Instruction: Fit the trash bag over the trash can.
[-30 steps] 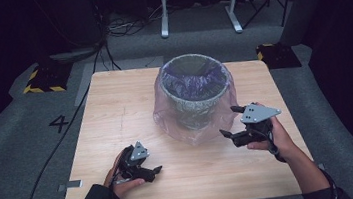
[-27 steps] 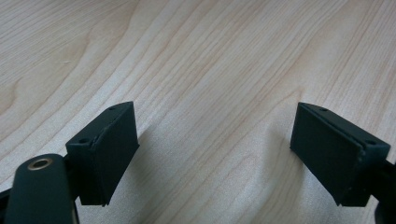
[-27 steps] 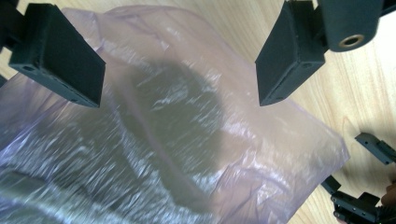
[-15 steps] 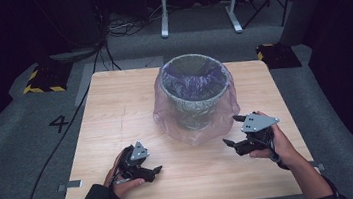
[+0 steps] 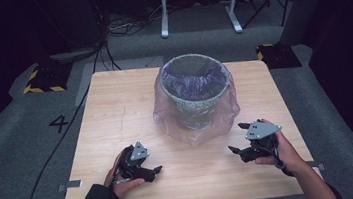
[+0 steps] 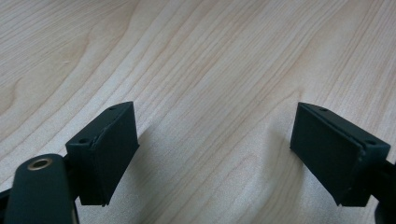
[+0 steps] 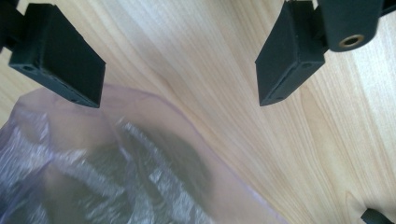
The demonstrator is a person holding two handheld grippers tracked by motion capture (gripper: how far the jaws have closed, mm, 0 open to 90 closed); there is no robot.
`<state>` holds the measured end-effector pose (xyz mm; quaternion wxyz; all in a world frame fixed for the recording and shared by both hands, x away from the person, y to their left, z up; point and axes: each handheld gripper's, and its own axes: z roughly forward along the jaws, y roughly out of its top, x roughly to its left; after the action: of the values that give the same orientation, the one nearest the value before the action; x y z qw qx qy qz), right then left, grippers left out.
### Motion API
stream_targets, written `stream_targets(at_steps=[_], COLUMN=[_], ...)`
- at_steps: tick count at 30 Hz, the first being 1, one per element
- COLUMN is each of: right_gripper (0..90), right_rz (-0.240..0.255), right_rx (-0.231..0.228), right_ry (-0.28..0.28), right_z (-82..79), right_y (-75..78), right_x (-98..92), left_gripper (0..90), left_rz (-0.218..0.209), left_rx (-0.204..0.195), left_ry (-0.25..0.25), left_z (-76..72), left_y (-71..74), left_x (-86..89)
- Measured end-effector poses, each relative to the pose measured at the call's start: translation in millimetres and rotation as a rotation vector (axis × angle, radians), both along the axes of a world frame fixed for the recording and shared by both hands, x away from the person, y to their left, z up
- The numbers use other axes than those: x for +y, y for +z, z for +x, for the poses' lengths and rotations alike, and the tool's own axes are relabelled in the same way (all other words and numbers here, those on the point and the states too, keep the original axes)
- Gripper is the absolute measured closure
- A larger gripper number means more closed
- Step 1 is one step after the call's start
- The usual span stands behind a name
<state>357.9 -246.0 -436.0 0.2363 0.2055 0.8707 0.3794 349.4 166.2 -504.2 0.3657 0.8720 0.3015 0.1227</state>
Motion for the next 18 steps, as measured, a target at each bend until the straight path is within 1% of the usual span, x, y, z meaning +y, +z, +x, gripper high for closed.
stream_targets(at_steps=[12, 18], right_gripper=[15.7, 15.7], right_rz=[-0.036, -0.035], right_rx=[0.046, 0.069], right_ry=[-0.037, -0.048], right_z=[-2.0, -4.2], right_y=[-22.5, -32.5], right_x=[-14.5, -21.2], left_gripper=[14.5, 14.5], left_rz=[0.000, 0.000], left_rx=[0.000, 0.000], left_ry=[0.000, 0.000], left_z=[0.0, 0.0], left_y=[0.0, 0.0], left_x=[0.0, 0.0])
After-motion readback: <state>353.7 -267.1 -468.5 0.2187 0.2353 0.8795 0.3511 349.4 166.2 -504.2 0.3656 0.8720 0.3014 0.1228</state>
